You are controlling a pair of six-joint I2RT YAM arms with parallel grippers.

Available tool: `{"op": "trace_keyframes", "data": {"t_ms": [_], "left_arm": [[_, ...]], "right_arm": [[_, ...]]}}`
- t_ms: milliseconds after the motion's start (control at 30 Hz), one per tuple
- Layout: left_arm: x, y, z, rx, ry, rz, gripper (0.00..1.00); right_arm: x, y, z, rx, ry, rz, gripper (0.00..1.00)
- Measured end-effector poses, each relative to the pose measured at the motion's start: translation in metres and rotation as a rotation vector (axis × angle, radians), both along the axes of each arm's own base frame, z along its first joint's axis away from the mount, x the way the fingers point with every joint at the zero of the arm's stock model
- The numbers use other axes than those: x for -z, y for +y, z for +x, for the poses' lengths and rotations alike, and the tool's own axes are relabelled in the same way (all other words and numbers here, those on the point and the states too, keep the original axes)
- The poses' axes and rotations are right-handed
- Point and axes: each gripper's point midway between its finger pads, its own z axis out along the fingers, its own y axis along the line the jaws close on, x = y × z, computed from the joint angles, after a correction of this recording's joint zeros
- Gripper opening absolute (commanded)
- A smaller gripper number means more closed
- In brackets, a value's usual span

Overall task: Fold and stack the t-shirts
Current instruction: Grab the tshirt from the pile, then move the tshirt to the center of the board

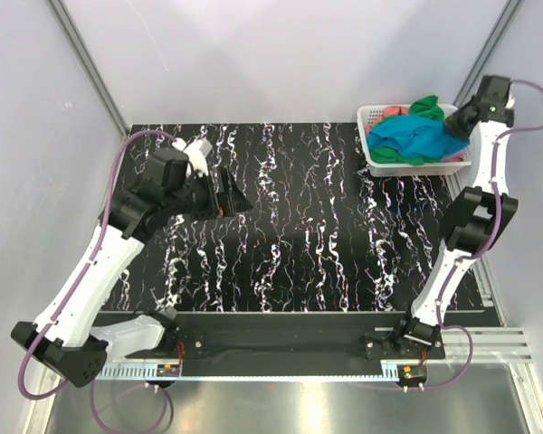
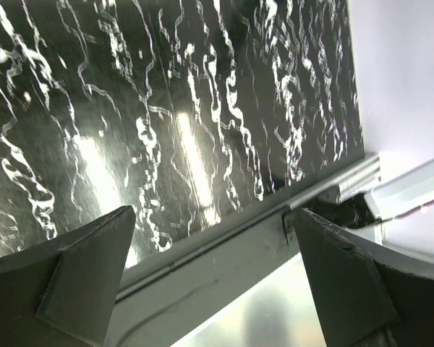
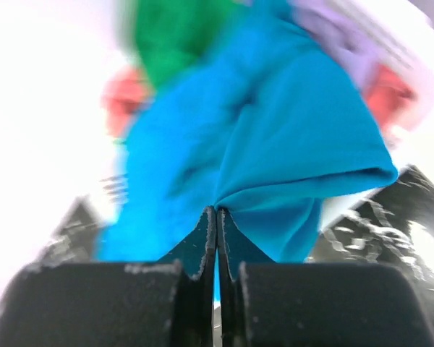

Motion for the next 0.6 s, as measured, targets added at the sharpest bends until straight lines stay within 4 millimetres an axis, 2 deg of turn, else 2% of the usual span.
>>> {"op": "trace_keyframes", "data": {"t_ms": [133, 233, 300, 367, 433, 500, 567, 600], "left_arm": [[-0.024, 0.003, 0.014, -0.048, -0.070, -0.020, 0.99], [-0.057, 0.002, 0.032, -0.097, -0.124, -0.070, 0.99], [-0.079, -0.003, 0.047, -0.115, -0.171, -0.111, 0.99], [-0.089, -0.006, 0.056, -0.122, -0.197, -0.133, 0.99], [-0.087, -0.005, 0.060, -0.137, -0.186, -0.132, 0.99], [-0.082, -0.002, 0.062, -0.156, -0.172, -0.118, 0.99], [-0.078, 0.003, 0.063, -0.183, -0.166, -0.097, 0.99], [-0.075, 0.007, 0.063, -0.200, -0.163, -0.081, 0.99]], "right_arm": [[-0.079, 0.026, 0.003, -0.082, -0.171, 0.062, 0.00], [-0.142, 0.069, -0.017, -0.180, -0.302, 0.158, 0.00], [-0.187, 0.117, -0.039, -0.297, -0.391, 0.226, 0.00], [-0.226, 0.173, -0.062, -0.451, -0.464, 0.273, 0.00], [-0.258, 0.249, -0.097, -0.660, -0.506, 0.313, 0.00], [-0.269, 0.319, -0.142, -0.858, -0.496, 0.355, 0.00], [-0.259, 0.362, -0.186, -0.991, -0.446, 0.401, 0.00], [-0.248, 0.372, -0.209, -1.026, -0.406, 0.425, 0.00]]}}
